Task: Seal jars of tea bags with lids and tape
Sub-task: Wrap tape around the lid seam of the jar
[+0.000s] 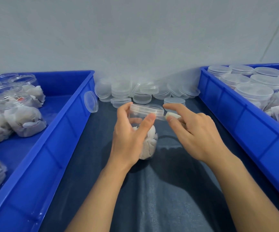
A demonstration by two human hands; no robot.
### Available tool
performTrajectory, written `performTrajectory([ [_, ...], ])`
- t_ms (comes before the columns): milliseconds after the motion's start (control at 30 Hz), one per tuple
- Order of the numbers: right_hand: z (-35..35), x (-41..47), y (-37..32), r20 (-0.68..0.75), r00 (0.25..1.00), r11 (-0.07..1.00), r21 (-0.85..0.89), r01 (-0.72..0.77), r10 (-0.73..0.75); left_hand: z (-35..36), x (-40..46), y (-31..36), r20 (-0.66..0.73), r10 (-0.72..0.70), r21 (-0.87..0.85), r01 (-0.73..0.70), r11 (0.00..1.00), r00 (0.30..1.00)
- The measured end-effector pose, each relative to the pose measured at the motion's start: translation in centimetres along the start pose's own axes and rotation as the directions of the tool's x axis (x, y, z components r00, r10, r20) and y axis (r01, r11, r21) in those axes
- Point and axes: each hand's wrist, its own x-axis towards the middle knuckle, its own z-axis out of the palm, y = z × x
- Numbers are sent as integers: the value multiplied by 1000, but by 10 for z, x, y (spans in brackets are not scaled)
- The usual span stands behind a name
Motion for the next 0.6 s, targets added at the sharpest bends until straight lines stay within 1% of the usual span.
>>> performTrajectory([
  [300, 0, 0, -1, 22, 1000, 1000, 14, 0, -1, -3, 2, -3, 79, 5, -129, 5, 992, 997],
  [467, 0, -1, -5, 8, 1000, 1000, -30, 9, -9, -3, 4, -4, 127, -30, -221, 58, 974, 991],
  [533, 2, -1, -7, -7, 1000, 1000, -28, 11, -12, -4, 4, -3, 137, -21, -218, 51, 975, 990],
  [600, 4, -2, -10, -32, 999, 1000, -26, 13, -14, -4, 2, -2, 139, -7, -153, 29, 988, 990],
])
